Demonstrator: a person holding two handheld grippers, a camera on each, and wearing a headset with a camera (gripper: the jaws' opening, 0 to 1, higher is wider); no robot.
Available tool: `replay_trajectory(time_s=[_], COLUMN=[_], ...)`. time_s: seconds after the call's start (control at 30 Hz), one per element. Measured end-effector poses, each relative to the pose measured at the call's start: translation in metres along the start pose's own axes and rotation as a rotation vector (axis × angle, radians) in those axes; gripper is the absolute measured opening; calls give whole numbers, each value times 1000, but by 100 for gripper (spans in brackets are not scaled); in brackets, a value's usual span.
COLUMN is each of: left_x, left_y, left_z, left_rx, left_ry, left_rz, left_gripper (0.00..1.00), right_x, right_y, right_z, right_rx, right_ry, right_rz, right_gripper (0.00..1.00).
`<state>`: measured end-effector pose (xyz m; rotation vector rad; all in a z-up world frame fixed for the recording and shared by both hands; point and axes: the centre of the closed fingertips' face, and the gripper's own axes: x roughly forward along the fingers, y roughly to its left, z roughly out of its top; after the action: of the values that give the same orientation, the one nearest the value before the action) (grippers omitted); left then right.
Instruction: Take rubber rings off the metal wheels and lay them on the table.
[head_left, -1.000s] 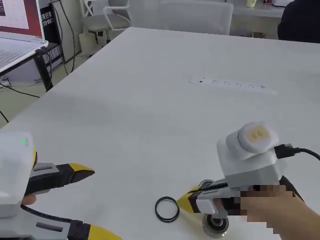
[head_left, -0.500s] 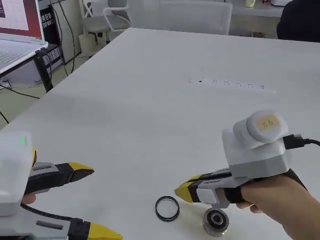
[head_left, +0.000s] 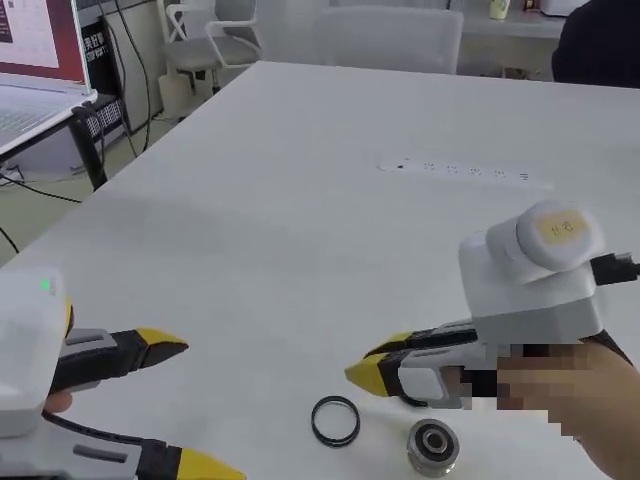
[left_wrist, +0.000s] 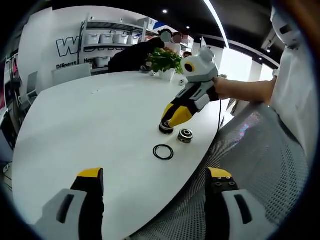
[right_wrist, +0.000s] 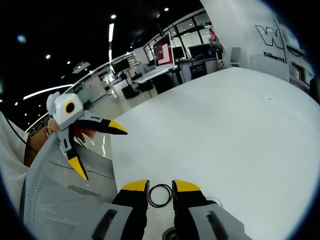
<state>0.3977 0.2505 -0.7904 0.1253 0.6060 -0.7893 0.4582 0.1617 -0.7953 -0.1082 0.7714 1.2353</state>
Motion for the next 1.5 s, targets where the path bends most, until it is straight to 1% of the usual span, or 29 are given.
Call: replay_trajectory(time_s=[0.1, 0.33, 0.4, 0.53, 0.63, 0.73, 0.9, 1.07, 1.27, 1.37, 1.4, 1.5], left_x=[0, 0, 0, 0, 0, 0, 0, 0, 0, 0, 0, 1], left_y=[0, 0, -1, -1, -1, -1, -2, -2, -2, -2, -2, -3], left_z=[0, 0, 0, 0, 0, 0, -1, -1, -1, -2, -3, -3], left_rx=[0, 1, 3, 4, 4, 6, 4, 4, -1, 1, 2, 2], left_ry=[0, 2, 2, 4, 5, 8, 15, 14, 8, 14, 16, 18], left_rz=[-1, -4, -6, -8, -7, -9, -11, -9, -10, -14, -15, -19], left_gripper=[81, 81, 81, 81, 82, 81, 82, 81, 81, 81, 81, 81], right_x=[-2, -11, -15, -22, -28, -33, -41, -47, -56, -63, -65, -71], right_y=[1, 1, 1, 2, 0, -4, -9, -15, -28, -34, -38, -45], right_z=[3, 14, 17, 24, 30, 34, 36, 38, 36, 37, 37, 37], right_rx=[-9, -20, -23, -18, -23, -25, -36, -27, -16, -2, 13, 25], right_ry=[-8, -46, -62, -104, -128, -149, -162, -183, -191, -210, -218, -229], right_rz=[-1, -12, -13, -1, -4, -17, -40, -53, -85, -101, -112, -131], right_gripper=[18, 22, 23, 26, 28, 29, 31, 33, 34, 34, 34, 34])
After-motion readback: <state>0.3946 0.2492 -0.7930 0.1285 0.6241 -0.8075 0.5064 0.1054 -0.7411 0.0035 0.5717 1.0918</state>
